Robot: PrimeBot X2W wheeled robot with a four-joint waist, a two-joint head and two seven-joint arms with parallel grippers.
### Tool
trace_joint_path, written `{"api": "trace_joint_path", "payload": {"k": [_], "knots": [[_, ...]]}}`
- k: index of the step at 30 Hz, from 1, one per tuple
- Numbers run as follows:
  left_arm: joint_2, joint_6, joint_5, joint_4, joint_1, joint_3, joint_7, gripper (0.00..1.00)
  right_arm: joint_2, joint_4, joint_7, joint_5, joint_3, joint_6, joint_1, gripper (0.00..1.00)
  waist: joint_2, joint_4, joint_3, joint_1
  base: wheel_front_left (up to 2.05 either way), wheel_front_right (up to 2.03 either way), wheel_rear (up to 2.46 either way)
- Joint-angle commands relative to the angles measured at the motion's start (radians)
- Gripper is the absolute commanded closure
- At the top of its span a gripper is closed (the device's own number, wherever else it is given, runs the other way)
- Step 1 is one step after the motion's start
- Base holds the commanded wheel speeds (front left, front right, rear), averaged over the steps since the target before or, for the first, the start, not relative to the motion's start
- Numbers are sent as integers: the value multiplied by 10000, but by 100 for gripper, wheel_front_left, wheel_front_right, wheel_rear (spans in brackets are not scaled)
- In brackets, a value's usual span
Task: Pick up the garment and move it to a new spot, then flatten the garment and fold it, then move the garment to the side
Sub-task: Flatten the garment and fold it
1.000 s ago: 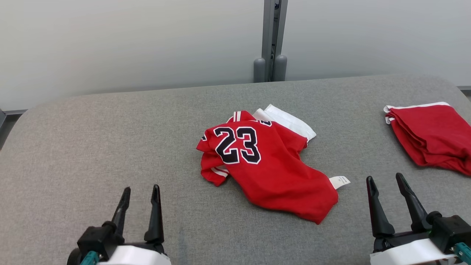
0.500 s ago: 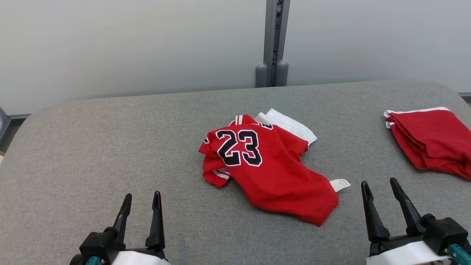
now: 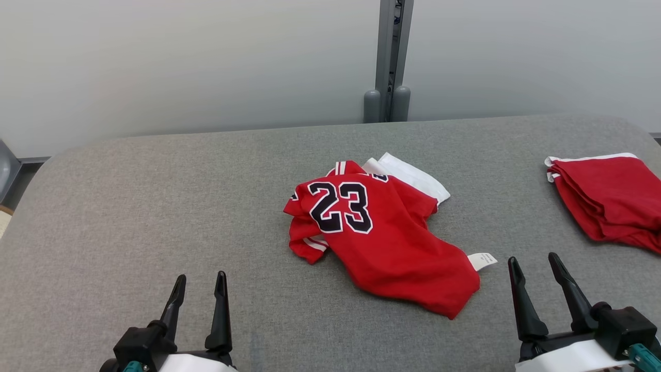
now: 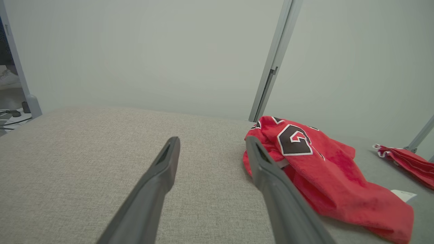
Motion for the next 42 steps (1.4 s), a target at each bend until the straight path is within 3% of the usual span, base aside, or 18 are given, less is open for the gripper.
{"api": "trace_joint_path", "payload": {"k": [1,8,14,19,32,33,34,35,36,42], "knots": [[30,-63,118,12,33,31,1,0,-47,-32,-84,-4,-69,1,58,0,-1,37,19,-1,0,0,0],[8,-68,127,-71,-102,16,1,0,-49,123,219,-321,-194,1,-506,0,-1,231,249,-1,0,0,0],[-4,-138,175,-128,-340,-78,1,0,-46,743,875,-501,-78,1,-1977,0,-1,473,579,-1,0,0,0],[-10,-208,173,-59,-608,-211,1,0,-48,2652,1393,-1007,-44,1,-3451,0,-1,887,917,-1,0,0,0],[-21,-49,-81,-113,-1078,-518,1,0,-443,7124,2101,-129,99,1,-5953,0,-1,2280,1707,-1,0,0,0],[-22,-14,-114,-142,-1086,-520,1,0,-469,7304,2086,-30,178,1,-6083,40,-1,2348,1736,-1,0,0,0],[-25,21,-130,-159,-1075,-518,1,0,-517,7455,2051,65,252,1,-6193,66,-1,2401,1752,-1,0,0,0],[-22,23,-160,-169,-1058,-518,1,0,-608,7543,1982,118,338,1,-6300,80,-1,2445,1764,-1,0,0,0],[-24,39,-185,-185,-1050,-529,1,0,-714,7609,1898,169,414,-1,-6437,100,-1,2480,1772,-1,0,0,0],[-22,69,-277,-170,-1123,-729,1,0,-1522,7865,1501,-13,722,1,-7430,100,-1,2792,1826,-1,0,0,0]]}}
